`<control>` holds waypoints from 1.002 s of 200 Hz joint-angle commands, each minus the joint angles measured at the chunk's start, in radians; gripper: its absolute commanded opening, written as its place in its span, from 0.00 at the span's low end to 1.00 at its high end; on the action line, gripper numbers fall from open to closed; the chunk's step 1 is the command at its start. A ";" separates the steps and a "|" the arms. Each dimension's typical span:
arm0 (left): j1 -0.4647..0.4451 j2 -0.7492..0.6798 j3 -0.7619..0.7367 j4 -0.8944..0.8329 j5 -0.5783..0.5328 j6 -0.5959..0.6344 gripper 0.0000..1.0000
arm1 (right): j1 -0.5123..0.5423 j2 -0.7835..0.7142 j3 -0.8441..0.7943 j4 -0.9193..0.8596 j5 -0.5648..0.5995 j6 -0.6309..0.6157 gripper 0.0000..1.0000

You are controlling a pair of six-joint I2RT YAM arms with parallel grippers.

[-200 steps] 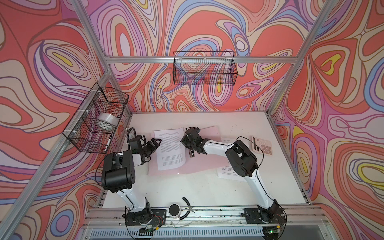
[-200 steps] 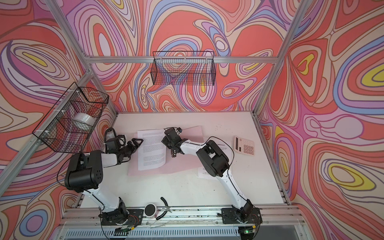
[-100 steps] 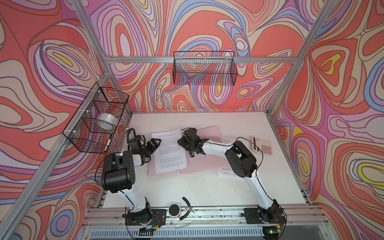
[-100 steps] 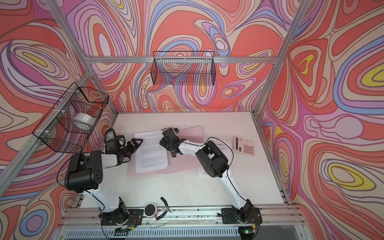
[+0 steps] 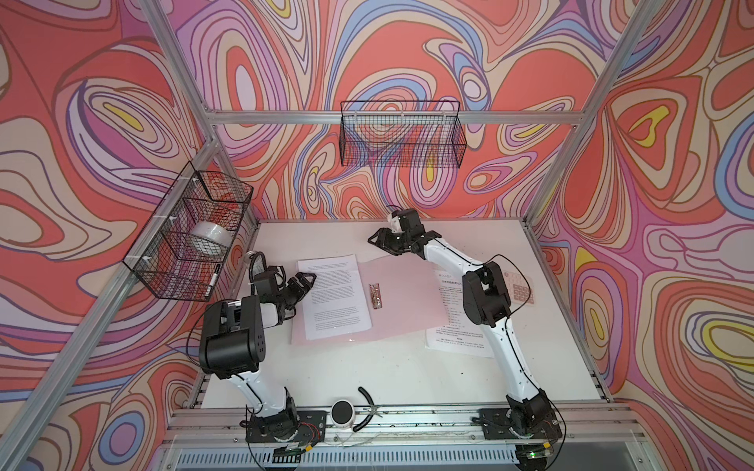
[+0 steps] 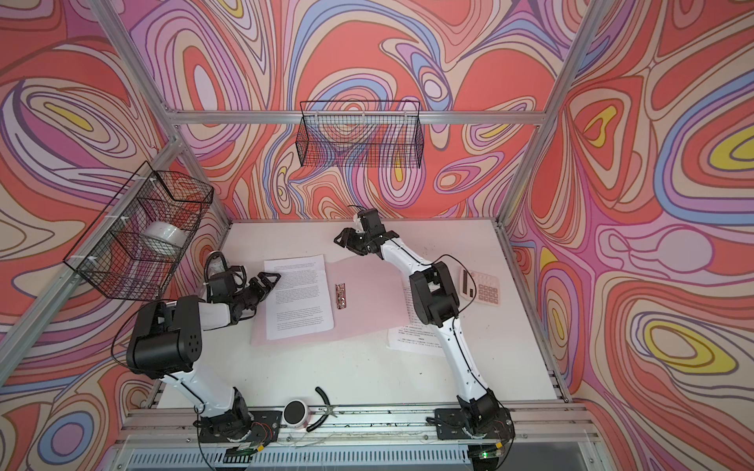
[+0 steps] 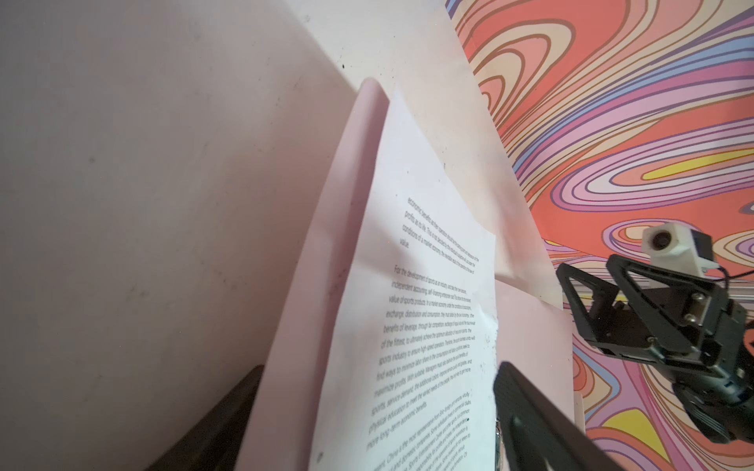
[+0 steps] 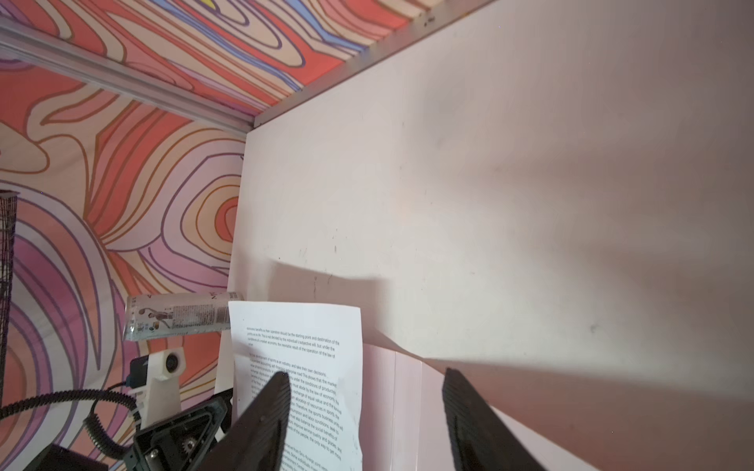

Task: Put the files into the folder

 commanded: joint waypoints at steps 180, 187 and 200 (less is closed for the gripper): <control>0.007 -0.008 0.004 0.025 0.008 0.004 0.85 | 0.103 0.246 0.179 0.046 -0.279 0.046 0.32; 0.006 -0.009 0.003 0.025 0.007 0.004 0.85 | 0.105 0.250 0.175 0.061 -0.286 0.060 0.28; 0.006 -0.011 0.003 0.024 0.007 0.004 0.85 | 0.107 0.254 0.174 0.078 -0.289 0.078 0.19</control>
